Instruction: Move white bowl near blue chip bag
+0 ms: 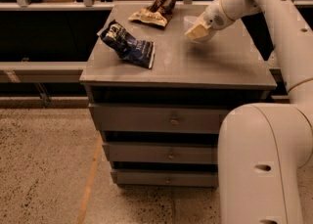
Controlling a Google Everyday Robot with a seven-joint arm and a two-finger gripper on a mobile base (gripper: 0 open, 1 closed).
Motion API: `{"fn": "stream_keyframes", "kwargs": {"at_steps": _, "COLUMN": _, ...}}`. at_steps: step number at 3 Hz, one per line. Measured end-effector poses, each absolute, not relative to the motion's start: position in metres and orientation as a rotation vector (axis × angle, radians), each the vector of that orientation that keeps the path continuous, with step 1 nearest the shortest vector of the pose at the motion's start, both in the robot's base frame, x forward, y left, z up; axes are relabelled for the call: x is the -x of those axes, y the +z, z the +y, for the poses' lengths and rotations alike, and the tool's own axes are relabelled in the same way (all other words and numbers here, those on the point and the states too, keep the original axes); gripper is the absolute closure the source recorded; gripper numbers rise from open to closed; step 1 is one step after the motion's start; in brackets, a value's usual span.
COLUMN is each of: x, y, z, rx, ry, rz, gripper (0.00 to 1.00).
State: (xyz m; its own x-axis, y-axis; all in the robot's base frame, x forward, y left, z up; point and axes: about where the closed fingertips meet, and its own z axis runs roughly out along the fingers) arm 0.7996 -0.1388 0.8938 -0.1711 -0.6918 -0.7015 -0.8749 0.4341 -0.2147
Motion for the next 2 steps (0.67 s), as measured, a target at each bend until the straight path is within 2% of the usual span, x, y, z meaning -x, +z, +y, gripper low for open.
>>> {"fn": "stream_keyframes", "kwargs": {"at_steps": 2, "x": -0.7910, "y": 0.8885, "z": -0.1331, "rx": 1.367, "ry": 0.337, "rz": 1.933, "gripper": 1.00}}
